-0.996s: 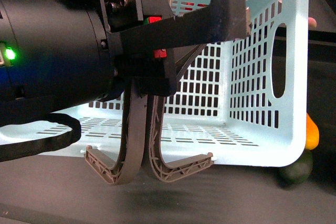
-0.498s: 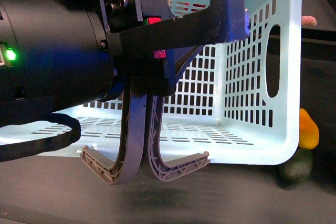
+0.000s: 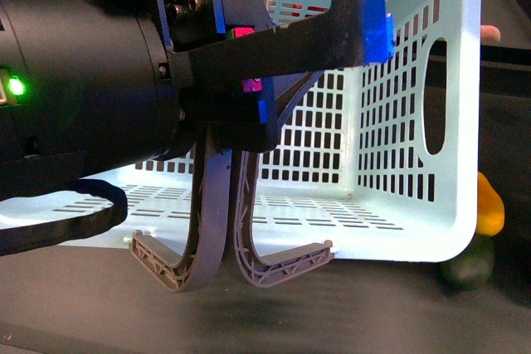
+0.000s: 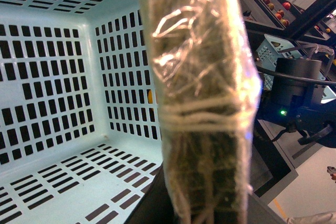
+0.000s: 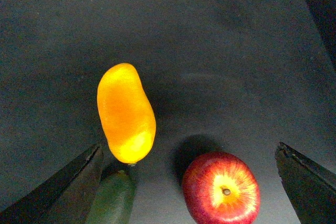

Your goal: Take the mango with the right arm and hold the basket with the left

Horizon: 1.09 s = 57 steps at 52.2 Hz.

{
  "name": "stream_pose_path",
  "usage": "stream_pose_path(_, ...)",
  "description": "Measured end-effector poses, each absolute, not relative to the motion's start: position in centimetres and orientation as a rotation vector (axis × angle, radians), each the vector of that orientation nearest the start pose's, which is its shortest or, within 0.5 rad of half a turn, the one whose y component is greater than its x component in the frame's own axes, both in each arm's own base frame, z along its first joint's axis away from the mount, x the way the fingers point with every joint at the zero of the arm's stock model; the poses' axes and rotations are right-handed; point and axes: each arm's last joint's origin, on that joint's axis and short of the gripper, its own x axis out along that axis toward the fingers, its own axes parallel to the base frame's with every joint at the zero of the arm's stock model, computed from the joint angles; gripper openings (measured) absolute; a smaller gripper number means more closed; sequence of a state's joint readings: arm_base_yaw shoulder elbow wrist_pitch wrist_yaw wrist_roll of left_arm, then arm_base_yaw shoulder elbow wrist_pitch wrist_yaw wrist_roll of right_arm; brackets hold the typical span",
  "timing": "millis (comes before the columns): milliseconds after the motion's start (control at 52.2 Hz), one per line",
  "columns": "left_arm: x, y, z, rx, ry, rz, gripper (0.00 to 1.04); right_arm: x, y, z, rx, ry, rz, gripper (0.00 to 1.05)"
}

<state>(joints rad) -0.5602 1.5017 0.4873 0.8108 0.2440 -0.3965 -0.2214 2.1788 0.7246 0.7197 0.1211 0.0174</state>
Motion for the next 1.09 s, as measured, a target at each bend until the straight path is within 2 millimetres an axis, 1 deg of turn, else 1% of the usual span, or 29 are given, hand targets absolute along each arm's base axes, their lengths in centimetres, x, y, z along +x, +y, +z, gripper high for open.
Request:
stream_pose_path(153, 23.0, -15.3, 17.1, -0.341, 0.362, -0.749, 0.07, 33.6, -7.9, 0.1, 0.07, 0.775, -0.339, 0.97)
stream_pose_path(268, 23.0, -15.3, 17.1, -0.341, 0.362, -0.75, 0.07, 35.4, -8.2, -2.0, 0.072, 0.814, -0.342, 0.97)
stream_pose_path(440, 23.0, -15.3, 17.1, -0.341, 0.362, -0.75, 0.07, 37.0, -8.2, -3.7, 0.039, 0.848, -0.334, 0.97)
stream_pose_path(689, 23.0, -15.3, 17.1, -0.341, 0.362, -0.75, 0.07, 38.6, -7.8, -4.9, 0.004, 0.864, -0.319, 0.97)
stream_pose_path(862, 23.0, -15.3, 17.1, -0.341, 0.362, -0.75, 0.07, 39.9, -6.8, -6.0, -0.018, 0.872, -0.286, 0.97)
stream_pose_path(1092, 23.0, -15.3, 17.1, -0.341, 0.362, -0.75, 0.07, 41.0, -5.8, -7.6, -0.038, 0.886, -0.278, 0.97)
